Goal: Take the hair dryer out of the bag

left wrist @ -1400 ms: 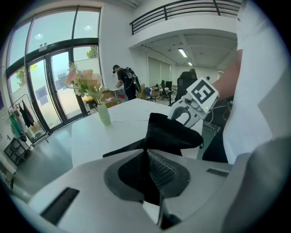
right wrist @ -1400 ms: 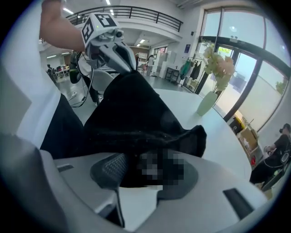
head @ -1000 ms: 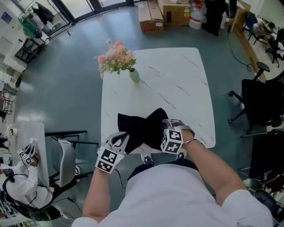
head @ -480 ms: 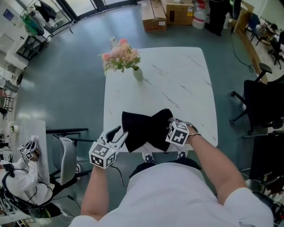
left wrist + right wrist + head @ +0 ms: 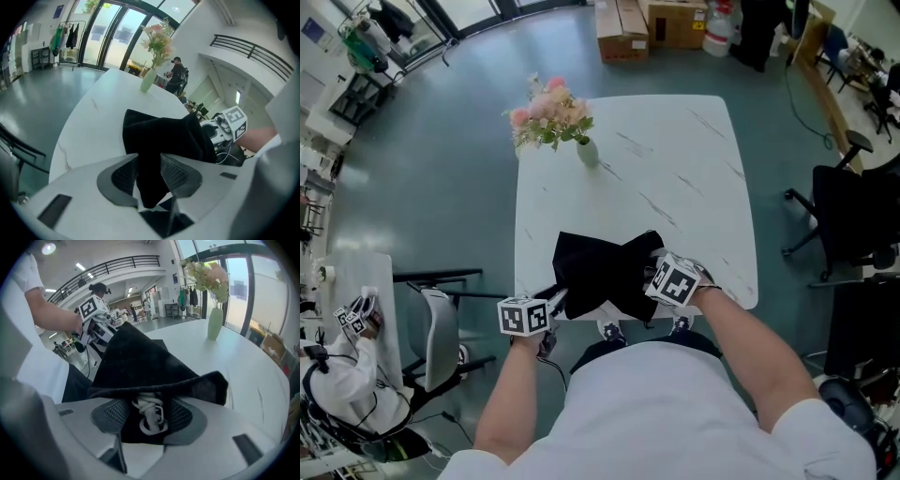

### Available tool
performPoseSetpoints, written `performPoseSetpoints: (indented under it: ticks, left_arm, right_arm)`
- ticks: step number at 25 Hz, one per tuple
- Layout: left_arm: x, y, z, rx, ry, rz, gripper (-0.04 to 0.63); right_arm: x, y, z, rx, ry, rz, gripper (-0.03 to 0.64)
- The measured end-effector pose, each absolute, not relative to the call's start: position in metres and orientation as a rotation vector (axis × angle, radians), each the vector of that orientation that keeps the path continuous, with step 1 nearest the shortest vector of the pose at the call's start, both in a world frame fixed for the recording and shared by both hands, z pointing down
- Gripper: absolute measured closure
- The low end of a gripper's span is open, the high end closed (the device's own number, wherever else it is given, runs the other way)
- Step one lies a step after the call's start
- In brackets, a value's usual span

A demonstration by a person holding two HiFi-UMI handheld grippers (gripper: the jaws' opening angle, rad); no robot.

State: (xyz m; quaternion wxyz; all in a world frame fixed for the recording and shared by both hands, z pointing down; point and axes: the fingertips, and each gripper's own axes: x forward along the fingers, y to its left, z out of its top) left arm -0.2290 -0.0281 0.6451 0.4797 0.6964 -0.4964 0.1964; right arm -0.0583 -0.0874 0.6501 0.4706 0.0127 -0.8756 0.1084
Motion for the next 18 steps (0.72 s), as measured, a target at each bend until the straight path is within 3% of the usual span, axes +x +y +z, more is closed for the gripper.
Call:
performPoseSetpoints:
  ticks: [2,6,14,18]
  left_arm:
    - [-0.224,-0.03,0.644,1.709,-1.162,0.452,0.498]
    - [-0.214,-0.035,0.638,1.78,-1.141,0.486,0.572]
    - [-0.244,-0.046,0.641,1.716,-1.343,0.572,0.578]
    - [-0.245,-0.05,0.641,1.652,-1.302,0.396,0.573]
  right_arm:
    - [-0.062,-0.086,0.652,0.025,-2.109,0.231,0.376]
    - [-0.065,-0.082,0.658,0.006,-2.049,0.197,0.367]
    - [-0.051,-0.087,0.651,0.051,-2.077,0.122,0.387]
    - [-0.037,-0.092,0.641,0.108,-2.101,0.121,0.388]
